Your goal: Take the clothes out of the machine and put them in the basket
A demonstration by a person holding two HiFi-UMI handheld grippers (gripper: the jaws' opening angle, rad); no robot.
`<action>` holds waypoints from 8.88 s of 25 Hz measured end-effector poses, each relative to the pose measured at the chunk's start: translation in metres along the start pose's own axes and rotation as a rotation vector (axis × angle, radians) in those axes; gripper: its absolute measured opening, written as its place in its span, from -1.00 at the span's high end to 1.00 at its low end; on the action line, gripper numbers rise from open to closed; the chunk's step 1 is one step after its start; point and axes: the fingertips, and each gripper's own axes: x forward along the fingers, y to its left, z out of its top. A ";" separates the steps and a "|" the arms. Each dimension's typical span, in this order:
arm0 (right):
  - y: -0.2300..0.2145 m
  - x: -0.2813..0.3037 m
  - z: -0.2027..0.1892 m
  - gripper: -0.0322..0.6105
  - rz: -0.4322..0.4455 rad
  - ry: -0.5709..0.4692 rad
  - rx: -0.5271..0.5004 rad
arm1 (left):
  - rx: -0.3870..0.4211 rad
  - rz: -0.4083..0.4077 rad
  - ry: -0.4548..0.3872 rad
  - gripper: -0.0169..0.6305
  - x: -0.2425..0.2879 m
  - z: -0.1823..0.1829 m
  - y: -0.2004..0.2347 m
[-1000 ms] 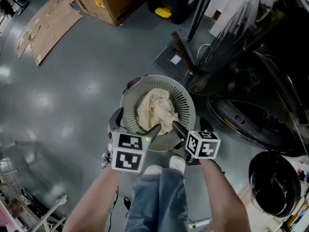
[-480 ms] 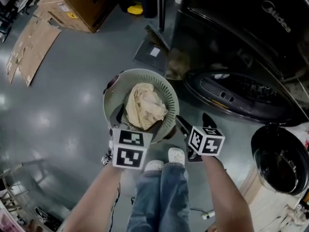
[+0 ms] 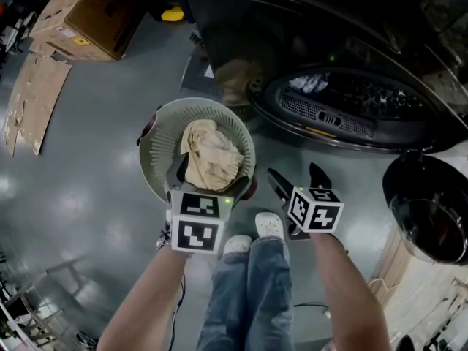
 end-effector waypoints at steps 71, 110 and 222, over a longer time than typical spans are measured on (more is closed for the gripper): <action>-0.073 0.032 0.202 0.80 -0.164 -0.136 -0.447 | 0.066 0.179 -0.274 -0.79 0.010 0.140 0.025; 0.041 -0.190 0.212 0.80 0.038 -0.036 -0.315 | 0.055 0.081 -0.128 -0.79 -0.125 0.180 -0.050; 0.261 -0.320 0.330 0.82 0.638 -0.138 -0.553 | 0.338 0.141 -0.367 0.87 -0.476 0.340 0.011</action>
